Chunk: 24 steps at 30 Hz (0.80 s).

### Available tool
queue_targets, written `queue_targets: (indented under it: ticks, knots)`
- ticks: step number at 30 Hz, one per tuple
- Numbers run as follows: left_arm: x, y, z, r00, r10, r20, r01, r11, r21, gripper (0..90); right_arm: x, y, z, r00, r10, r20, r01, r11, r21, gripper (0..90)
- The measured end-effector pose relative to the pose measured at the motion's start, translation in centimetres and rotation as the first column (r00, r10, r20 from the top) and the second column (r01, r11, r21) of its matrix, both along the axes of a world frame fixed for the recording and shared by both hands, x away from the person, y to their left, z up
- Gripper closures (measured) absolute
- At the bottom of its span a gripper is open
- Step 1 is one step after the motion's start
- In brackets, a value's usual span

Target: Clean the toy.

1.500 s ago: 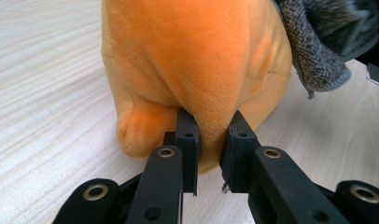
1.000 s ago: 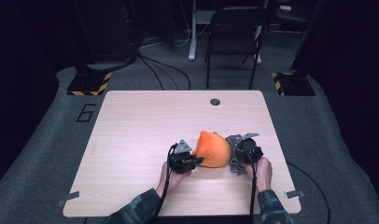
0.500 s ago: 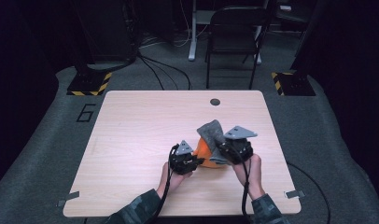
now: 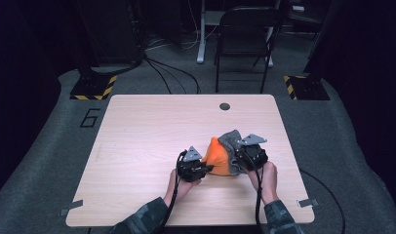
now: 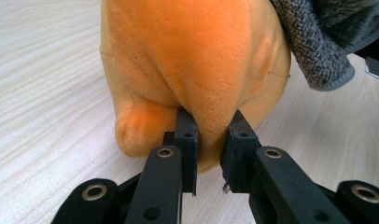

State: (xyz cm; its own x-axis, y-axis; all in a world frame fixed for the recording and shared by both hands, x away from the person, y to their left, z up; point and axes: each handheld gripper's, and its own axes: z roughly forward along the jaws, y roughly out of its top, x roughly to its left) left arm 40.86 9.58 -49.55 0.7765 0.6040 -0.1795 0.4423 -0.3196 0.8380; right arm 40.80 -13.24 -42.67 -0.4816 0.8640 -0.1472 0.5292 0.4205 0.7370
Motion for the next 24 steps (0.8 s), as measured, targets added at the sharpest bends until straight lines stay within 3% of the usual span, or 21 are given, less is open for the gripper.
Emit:
queue_targets:
  ticks: [3, 5, 12, 15, 21, 24]
  knots:
    - [0.0, 0.0, 0.0, 1.0000, 0.000, -0.003, 0.000, 1.0000, -0.001, 78.2, 0.3, -0.5, -0.4, 0.9997, -0.020, -0.013, 0.020, 1.000, -0.015, 74.9]
    - [0.0, 0.0, 0.0, 1.0000, -0.001, 0.001, 0.001, 1.0000, -0.003, 78.1, 0.7, -1.3, -1.1, 0.9975, -0.053, -0.047, 0.052, 0.999, -0.012, 75.0]
    - [0.1, 0.0, -0.1, 1.0000, -0.001, 0.000, 0.001, 1.0000, -0.004, 77.9, 1.5, -2.3, -2.7, 0.9927, -0.097, -0.072, 0.093, 0.995, -0.047, 75.1]
    - [0.1, 0.0, -0.1, 1.0000, 0.000, 0.002, 0.000, 1.0000, -0.003, 77.9, 2.0, -2.8, -4.0, 0.9849, -0.127, -0.117, 0.120, 0.990, -0.071, 75.1]
    - [0.1, 0.1, 0.0, 1.0000, 0.002, -0.003, -0.002, 1.0000, -0.005, 77.8, 2.9, -3.3, -6.1, 0.9735, -0.139, -0.182, 0.117, 0.985, -0.126, 75.0]
    - [0.1, 0.1, 0.0, 1.0000, 0.004, 0.000, -0.004, 1.0000, -0.004, 77.7, 2.9, -3.4, -5.6, 0.9741, -0.146, -0.173, 0.125, 0.984, -0.124, 75.2]
